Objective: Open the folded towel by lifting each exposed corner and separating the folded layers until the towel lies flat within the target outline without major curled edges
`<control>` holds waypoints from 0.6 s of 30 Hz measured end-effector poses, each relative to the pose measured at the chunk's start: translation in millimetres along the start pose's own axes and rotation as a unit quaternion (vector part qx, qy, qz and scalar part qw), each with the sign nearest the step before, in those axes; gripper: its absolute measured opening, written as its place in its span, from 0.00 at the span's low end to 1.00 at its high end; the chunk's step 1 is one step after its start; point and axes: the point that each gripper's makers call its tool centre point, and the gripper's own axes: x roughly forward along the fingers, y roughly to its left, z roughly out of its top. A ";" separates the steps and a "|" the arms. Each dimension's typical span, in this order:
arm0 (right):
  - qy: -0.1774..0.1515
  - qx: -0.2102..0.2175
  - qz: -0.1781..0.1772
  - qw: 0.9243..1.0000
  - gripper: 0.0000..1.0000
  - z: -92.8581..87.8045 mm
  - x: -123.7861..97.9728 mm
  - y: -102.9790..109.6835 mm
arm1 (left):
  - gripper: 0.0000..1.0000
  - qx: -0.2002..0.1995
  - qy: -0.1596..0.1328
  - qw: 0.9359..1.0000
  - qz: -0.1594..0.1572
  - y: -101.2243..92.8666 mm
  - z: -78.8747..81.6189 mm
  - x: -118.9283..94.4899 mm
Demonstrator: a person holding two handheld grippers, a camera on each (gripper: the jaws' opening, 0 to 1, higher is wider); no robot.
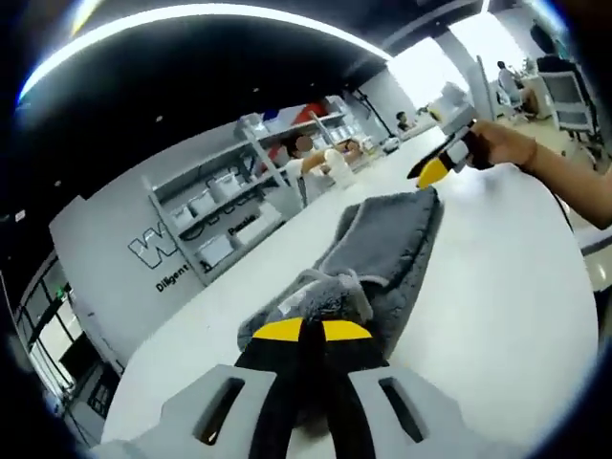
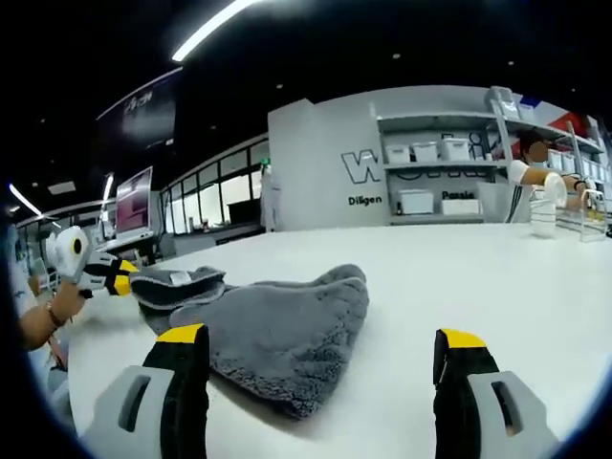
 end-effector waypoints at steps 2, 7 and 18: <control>0.003 -0.003 0.001 1.000 0.99 -0.5 1.1 0.1 | 0.04 -0.012 -0.001 1.000 0.029 14.5 -1.3 -4.5; 0.007 -0.005 0.001 1.000 0.99 -1.3 2.0 -0.3 | 0.04 -0.042 -0.002 0.994 0.098 49.1 -7.2 -19.1; 0.010 -0.005 0.001 1.000 0.99 -3.3 1.4 1.1 | 0.04 -0.115 0.038 0.977 0.173 91.1 -48.6 -45.7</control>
